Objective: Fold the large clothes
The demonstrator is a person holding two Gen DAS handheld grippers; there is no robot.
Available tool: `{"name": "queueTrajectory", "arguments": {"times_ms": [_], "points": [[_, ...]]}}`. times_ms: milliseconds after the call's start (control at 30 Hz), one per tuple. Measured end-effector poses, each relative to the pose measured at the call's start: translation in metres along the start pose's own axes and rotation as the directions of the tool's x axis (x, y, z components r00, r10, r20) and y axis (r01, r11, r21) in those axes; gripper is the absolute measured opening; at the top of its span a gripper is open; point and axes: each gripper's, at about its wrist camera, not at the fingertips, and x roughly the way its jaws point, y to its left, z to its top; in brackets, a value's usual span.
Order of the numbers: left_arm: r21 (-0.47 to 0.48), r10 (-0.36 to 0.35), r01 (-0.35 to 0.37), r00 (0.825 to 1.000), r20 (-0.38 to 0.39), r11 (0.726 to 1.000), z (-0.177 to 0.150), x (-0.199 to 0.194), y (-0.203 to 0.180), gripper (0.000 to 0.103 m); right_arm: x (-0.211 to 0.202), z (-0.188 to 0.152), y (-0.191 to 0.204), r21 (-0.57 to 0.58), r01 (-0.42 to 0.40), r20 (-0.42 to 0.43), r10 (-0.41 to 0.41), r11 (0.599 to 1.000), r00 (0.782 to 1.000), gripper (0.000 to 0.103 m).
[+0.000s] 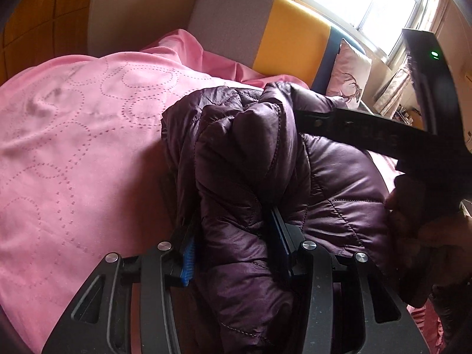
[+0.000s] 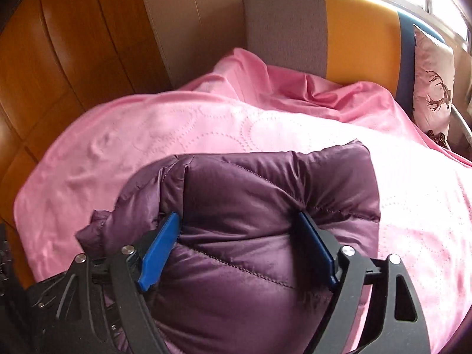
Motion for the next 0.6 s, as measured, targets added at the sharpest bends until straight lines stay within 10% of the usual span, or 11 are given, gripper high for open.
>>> {"name": "queueTrajectory", "arguments": {"times_ms": [600], "points": [[0.065, 0.163, -0.168, 0.984, 0.078, 0.984, -0.008, -0.01, -0.018, 0.054, 0.011, -0.014, 0.001, 0.028, -0.043, 0.008, 0.043, 0.999, 0.999, 0.099]]}}
